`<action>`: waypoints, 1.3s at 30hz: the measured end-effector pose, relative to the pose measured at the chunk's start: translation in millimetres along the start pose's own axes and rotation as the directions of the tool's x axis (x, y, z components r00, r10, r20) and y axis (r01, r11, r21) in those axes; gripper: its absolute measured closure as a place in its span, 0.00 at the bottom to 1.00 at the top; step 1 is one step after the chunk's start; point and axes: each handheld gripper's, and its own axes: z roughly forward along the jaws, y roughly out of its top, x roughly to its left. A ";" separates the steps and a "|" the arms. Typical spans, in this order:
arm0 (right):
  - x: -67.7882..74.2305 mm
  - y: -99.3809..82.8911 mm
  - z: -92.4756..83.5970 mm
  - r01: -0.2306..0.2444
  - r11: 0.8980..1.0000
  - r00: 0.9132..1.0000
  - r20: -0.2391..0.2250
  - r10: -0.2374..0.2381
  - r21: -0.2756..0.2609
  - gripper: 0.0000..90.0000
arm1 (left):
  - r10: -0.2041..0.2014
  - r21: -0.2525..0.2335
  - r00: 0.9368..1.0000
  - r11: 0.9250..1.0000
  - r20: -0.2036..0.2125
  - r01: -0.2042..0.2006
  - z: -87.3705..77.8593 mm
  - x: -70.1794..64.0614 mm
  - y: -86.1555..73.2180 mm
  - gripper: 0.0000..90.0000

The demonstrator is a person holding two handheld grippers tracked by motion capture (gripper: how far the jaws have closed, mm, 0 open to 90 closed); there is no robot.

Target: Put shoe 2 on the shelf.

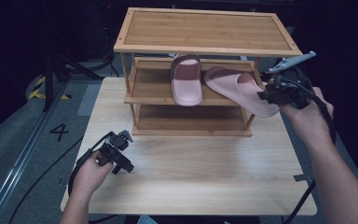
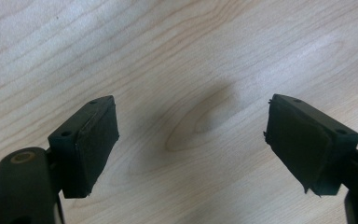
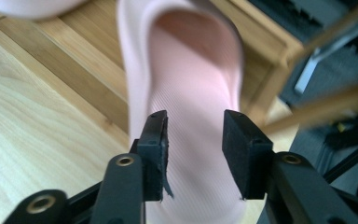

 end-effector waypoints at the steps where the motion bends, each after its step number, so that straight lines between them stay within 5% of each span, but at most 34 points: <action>1: -5.2 -5.9 -1.5 -0.019 1.000 1.000 -0.002 0.019 0.005 0.71 | -0.001 -0.001 1.000 1.000 -0.004 0.001 0.3 -0.7 -0.9 0.19; 8: -36.0 -43.3 -9.0 -0.117 0.992 0.992 -0.033 0.119 0.052 0.69 | 0.023 0.014 1.000 1.000 -0.005 -0.023 -0.1 -6.8 -2.9 0.19; 11: -48.3 -65.4 -10.8 -0.162 0.979 0.983 -0.064 0.170 0.121 0.73 | 0.027 0.017 1.000 0.999 -0.003 -0.027 0.1 -8.8 -3.0 0.19; 16: -44.7 -81.9 -7.9 -0.159 0.972 0.972 -0.146 0.185 0.173 0.84 | 0.031 0.027 0.999 0.999 -0.014 -0.030 1.9 -10.7 -5.7 0.19; 22: -32.1 -78.0 5.3 -0.132 0.973 0.963 -0.208 0.170 0.187 0.91 | 0.026 0.017 1.000 1.000 -0.014 -0.026 -0.3 -10.7 -10.0 0.19; 39: -9.3 -42.9 30.9 -0.084 0.976 0.959 -0.249 0.133 0.199 0.94 | 0.009 0.012 1.000 1.000 -0.010 -0.009 -1.0 -5.7 -17.7 0.19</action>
